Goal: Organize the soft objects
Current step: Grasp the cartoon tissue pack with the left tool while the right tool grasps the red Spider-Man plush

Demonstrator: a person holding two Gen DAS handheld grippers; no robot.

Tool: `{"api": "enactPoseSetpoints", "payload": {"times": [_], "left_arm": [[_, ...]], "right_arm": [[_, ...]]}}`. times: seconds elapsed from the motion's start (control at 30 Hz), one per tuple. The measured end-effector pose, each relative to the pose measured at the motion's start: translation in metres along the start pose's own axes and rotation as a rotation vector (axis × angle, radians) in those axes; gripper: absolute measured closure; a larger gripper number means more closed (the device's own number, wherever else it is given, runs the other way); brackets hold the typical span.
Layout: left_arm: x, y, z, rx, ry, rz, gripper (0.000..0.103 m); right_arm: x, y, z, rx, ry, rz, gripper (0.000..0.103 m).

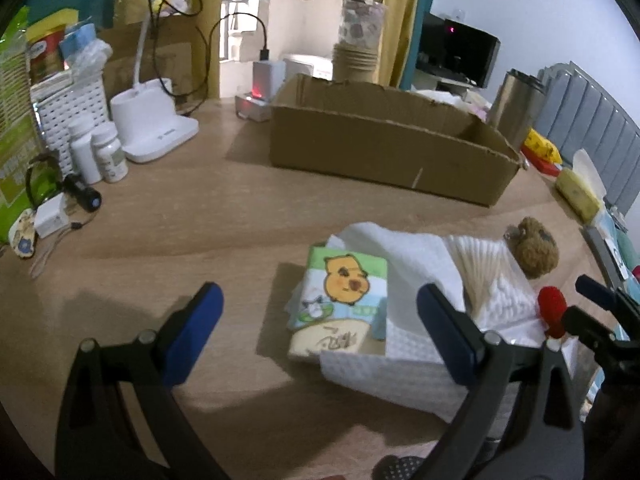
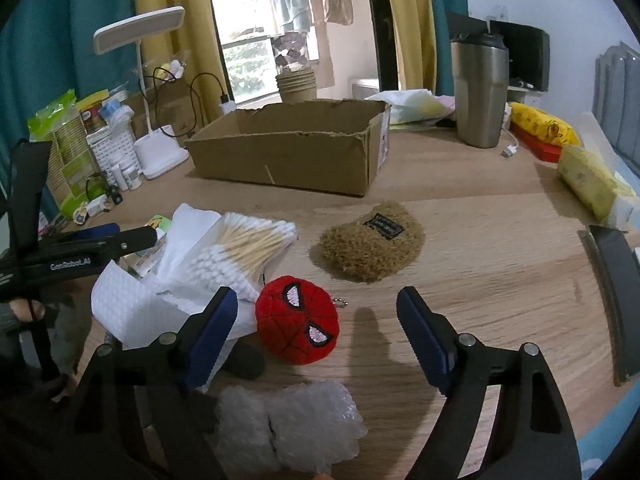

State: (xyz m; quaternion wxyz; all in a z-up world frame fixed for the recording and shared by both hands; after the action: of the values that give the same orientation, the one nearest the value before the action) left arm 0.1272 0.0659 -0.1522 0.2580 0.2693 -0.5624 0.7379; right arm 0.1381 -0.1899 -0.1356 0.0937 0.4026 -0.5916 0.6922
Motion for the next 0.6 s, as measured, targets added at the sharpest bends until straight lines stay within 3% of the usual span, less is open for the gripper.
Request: {"api": "enactPoseSetpoints", "payload": {"times": [0.13,0.2,0.4,0.6], "left_arm": [[-0.002,-0.002,0.0,-0.014,0.013,-0.01,0.007],[-0.004,-0.001,0.001,-0.02,0.018,-0.023,0.018],[-0.013,0.004,0.007,-0.053,0.008,-0.066,0.033],[-0.013,0.006,0.011,-0.064,0.021,-0.07,0.048]], "right_arm": [[-0.003,-0.001,-0.001,-0.001,-0.018,-0.013,0.023],[-0.005,-0.001,-0.002,-0.003,-0.028,-0.021,0.023],[-0.008,0.0,-0.007,0.007,-0.052,-0.034,0.024],[-0.013,0.001,-0.006,-0.005,-0.067,-0.051,0.037]]}}
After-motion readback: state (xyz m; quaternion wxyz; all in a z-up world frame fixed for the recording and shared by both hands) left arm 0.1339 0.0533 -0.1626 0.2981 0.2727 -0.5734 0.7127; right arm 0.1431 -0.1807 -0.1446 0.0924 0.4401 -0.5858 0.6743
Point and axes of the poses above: each gripper's, at about its wrist camera, not at the fingertips, and x roughly against the way its jaws point, z to its right, y to its underside, the point moved 5 cm from there along -x, roughly the way its jaws point, and after that the axes turned 8 degrees about y, right-handed, at the moved point
